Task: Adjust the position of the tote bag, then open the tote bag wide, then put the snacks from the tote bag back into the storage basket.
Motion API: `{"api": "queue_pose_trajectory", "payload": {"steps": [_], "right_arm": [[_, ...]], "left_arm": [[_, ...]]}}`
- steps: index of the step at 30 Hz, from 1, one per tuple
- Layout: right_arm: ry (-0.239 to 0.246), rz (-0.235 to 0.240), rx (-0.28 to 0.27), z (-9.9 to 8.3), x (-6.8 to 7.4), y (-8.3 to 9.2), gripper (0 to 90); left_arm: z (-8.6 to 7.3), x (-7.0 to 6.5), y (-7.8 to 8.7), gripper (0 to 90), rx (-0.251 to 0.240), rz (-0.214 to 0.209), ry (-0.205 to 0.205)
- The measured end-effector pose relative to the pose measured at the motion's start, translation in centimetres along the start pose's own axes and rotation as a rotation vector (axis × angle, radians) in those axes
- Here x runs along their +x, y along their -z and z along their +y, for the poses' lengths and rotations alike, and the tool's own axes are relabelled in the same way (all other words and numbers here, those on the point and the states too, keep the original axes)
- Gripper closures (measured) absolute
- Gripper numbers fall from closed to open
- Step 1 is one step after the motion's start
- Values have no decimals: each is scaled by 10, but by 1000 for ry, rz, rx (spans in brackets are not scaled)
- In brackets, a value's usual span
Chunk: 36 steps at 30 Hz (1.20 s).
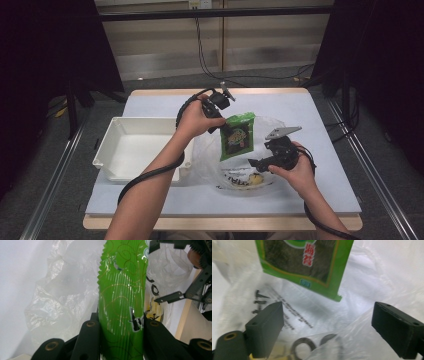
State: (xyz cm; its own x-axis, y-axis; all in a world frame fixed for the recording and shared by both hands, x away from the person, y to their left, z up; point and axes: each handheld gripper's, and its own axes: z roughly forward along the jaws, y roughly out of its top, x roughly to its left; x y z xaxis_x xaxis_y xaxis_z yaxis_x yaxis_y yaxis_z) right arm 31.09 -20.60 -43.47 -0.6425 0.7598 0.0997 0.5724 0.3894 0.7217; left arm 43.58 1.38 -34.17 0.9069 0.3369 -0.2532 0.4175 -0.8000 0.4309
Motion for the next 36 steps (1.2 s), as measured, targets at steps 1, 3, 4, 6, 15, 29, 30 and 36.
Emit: {"api": "queue_pose_trajectory", "payload": {"steps": [1,3,4,6,15,29,30,36], "right_arm": [[-16,4,4,-1,1,0,73],[6,2,61,-1,4,-2,28],[28,-10,61,-3,6,-2,31],[14,9,64,-6,8,-3,30],[-11,41,41,-9,5,4,25],[-6,43,41,-13,4,14,25],[-3,51,34,-13,4,14,25],[9,54,58,-16,2,15,25]], "left_arm": [[1,0,2,749,6,0,-1],[2,0,7,749,1,-1,2],[3,0,9,748,-5,-9,2],[4,1,13,748,-15,-12,-10],[4,3,26,747,14,-12,-33],[4,-4,43,746,26,-20,-59],[4,-5,45,747,31,-15,-58],[-1,-4,57,745,19,-24,-66]]}}
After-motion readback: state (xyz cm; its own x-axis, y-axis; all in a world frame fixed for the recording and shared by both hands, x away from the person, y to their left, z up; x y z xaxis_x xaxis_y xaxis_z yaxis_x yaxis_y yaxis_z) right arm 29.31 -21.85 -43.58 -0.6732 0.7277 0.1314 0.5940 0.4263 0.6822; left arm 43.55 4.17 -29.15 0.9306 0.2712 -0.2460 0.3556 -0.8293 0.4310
